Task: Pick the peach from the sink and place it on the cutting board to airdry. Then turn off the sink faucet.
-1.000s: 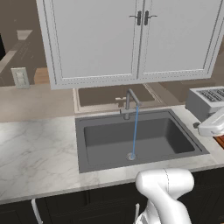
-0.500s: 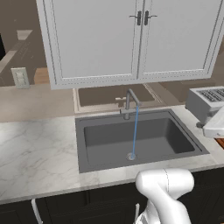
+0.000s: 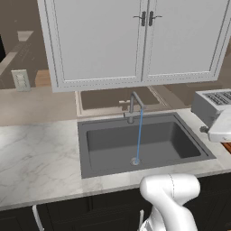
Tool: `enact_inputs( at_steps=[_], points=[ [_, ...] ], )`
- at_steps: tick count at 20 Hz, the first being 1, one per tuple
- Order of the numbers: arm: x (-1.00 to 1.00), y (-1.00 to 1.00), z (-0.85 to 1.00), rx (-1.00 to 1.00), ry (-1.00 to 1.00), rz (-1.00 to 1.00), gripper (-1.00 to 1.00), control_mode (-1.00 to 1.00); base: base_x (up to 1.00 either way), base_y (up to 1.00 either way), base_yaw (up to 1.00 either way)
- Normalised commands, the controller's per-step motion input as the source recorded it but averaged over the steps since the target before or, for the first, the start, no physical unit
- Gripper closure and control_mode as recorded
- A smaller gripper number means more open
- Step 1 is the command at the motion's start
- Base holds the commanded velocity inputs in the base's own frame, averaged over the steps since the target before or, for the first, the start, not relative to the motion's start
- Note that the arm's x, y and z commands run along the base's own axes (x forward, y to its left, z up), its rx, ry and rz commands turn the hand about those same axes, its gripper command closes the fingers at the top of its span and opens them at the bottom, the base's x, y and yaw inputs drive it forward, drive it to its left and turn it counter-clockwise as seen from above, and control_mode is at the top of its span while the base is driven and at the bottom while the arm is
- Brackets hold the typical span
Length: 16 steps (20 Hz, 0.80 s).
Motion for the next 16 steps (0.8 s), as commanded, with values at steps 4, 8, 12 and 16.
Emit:
enact_inputs(
  at_steps=[4, 8, 12, 16],
  points=[
    [0.24, 0.02, -0.14, 0.00, 0.00, 0.08, -1.00, -1.00, 0.00, 0.00, 0.00],
    [0.25, 0.09, -0.11, 0.00, 0.00, 0.06, -1.00, -1.00, 0.00, 0.00, 0.00],
    [0.34, 0.17, -0.09, 0.00, -0.01, 0.00, -1.00, -1.00, 0.00, 0.00, 0.00],
    [0.41, 0.19, -0.08, 0.00, 0.00, 0.00, -1.00, -1.00, 0.00, 0.00, 0.00]
  ],
)
